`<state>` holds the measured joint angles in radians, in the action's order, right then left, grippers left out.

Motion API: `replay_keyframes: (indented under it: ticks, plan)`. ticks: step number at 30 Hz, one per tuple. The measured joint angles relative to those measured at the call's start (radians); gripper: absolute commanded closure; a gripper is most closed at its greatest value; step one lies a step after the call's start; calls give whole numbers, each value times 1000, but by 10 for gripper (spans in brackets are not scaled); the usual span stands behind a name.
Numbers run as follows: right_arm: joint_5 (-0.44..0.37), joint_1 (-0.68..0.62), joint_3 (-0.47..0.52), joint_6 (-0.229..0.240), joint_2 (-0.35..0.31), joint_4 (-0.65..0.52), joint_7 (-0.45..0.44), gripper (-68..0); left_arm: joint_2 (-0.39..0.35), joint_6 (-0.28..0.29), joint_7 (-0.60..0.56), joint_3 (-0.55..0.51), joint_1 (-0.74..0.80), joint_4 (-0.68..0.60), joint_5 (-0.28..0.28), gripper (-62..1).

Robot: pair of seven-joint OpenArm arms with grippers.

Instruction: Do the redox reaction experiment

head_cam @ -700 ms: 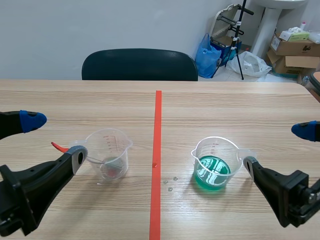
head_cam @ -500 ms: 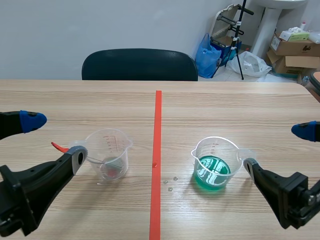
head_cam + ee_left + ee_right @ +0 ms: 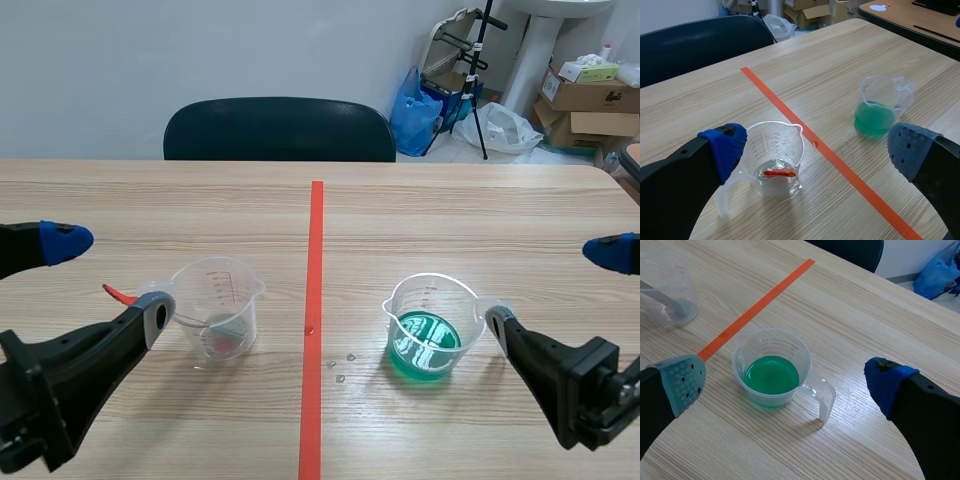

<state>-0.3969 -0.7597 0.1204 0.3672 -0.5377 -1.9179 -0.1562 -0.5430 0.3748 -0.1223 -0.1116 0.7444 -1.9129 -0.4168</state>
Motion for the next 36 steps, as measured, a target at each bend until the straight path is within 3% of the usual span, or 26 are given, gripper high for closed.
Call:
replay_keyframes:
  ticks: [27,36]
  plan:
    - [0,0,0,8,0,0,-43,-679,0,0,-1,0,1,0,0,-601]
    - [42,55,-66,15,0,0,-46,-679,0,0,-1,0,4,0,0,-601]
